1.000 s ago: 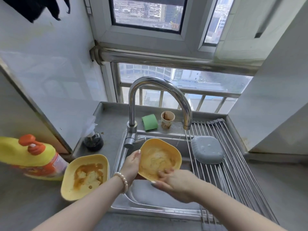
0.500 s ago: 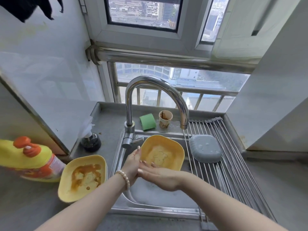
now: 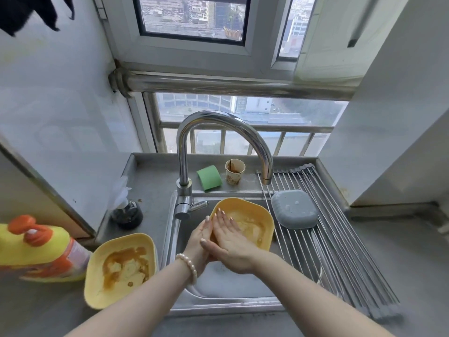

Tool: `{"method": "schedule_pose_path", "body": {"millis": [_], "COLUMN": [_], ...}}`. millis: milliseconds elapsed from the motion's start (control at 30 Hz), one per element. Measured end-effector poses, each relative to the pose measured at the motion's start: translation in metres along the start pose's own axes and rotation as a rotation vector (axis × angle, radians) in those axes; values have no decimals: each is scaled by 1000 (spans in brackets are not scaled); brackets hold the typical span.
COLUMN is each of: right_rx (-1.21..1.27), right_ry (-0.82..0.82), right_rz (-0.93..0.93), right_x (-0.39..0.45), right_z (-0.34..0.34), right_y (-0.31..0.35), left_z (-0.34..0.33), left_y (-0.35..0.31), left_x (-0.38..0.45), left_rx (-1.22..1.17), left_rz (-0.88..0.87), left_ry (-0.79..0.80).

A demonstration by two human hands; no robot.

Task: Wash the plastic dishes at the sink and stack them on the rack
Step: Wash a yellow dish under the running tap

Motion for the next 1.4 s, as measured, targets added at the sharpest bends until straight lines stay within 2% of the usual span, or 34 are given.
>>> {"method": "schedule_pose_path", "body": {"millis": [67,167,267,333,467,533,600,633,700,767,833,900,967,1033,1133,1200,1300,1400], "right_rx": [107,202,154,-12,-263,-388,-451,-426,-304,-199,-297,-480,-578,-607,-443,-357,-285,-117], "right_ry": [13,53,-12,-117,-465,-589,-658,-664,-678,-706,-747,-717,-670,-691,-691,-705,-730,-724], "right_rz": [63,162,185,159,294,210,108,127,239,432,518,407,347,427,430,382,395,595], "right_x": [1,-10,-23,-30,-36,-32,-29,-30,-32,-34,-30,-23,-20,-19,-27,-31,-33,-30], "right_z": [-12,-18,-16,-17,-13,-12,-18,-24,-33,-28,-15,-3,1,-1,-2,-4,-13,-28], "right_y": [8,13,2,-17,-59,-69,-58,-50,-46,-62,-86,-100,-102,-94,-72,-59,-52,-66], "left_z": [6,13,14,16,11,2,-7,-9,-11,-13,-12,-9,-7,-11,-25,-40,-55,-43], "left_y": [-4,-9,-15,-22,-30,-27,-20,-17,-12,-11,-13,-13,-9,-3,13,27,34,27], "left_x": [5,11,10,11,10,7,4,2,-1,-5,-4,-1,2,0,-11,-26,-39,-29], "left_rx": [-25,129,211,284,452,465,431,425,408,412,422,361,270,96,-236,-351,-361,-126], "left_rz": [-28,-93,-118,-176,-296,-300,-280,-268,-255,-247,-218,-156,-78,-38,-35,-76,-138,-174], "left_ry": [-44,-56,-67,-102,-116,-165,-273,-332,-407,-426,-404,-360,-333,-347,-348,-355,-415,-494]}}
Point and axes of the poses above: each hand's wrist, its own x-axis towards the middle knuckle, its own z-axis out of the back of the hand, y = z × x, the point moved 2 cm from there along x, towards the middle knuckle, and after that the axes turned 7 degrees about -z, right-handed, at the moved point
